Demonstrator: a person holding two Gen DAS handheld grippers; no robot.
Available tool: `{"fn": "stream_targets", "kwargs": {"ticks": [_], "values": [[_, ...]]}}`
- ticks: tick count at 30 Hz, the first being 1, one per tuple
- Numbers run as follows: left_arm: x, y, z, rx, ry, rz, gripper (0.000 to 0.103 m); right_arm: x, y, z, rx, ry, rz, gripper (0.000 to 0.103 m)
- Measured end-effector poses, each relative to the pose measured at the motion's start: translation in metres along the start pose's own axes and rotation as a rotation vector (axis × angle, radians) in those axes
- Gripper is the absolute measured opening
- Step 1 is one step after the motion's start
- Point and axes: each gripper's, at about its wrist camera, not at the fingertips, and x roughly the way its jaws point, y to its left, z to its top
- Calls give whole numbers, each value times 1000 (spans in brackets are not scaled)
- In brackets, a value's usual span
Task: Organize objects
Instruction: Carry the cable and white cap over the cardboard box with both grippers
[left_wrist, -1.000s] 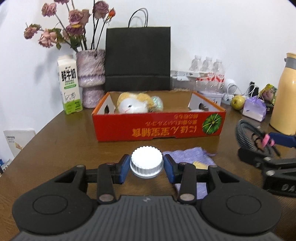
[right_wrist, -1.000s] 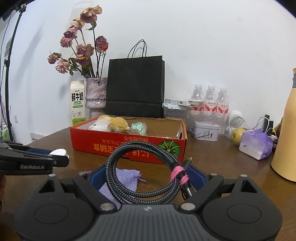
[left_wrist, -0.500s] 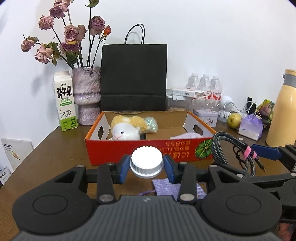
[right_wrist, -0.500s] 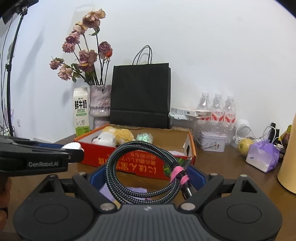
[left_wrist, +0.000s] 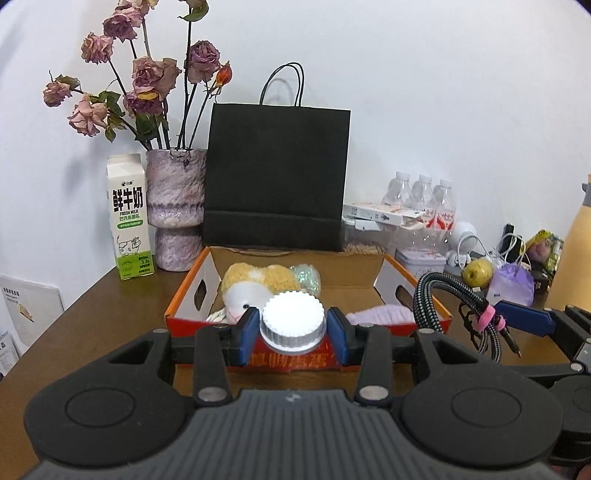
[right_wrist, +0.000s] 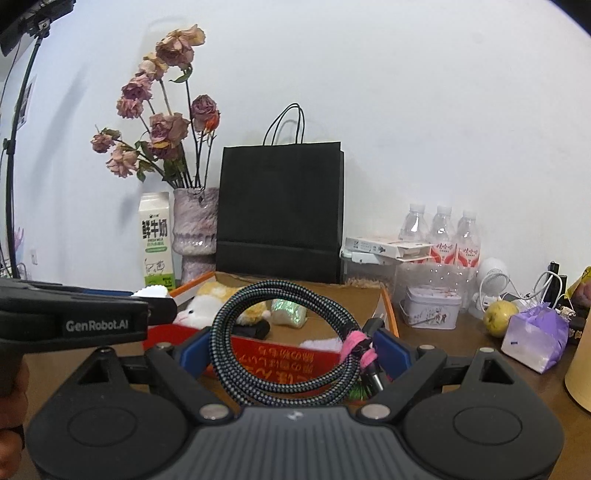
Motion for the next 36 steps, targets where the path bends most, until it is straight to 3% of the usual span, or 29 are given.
{"fn": "stream_targets", "kwargs": {"ticks": [36], "values": [[101,4,35,-15,-10,-20,41,105,-26,27,-25,-4,-2,90]]}}
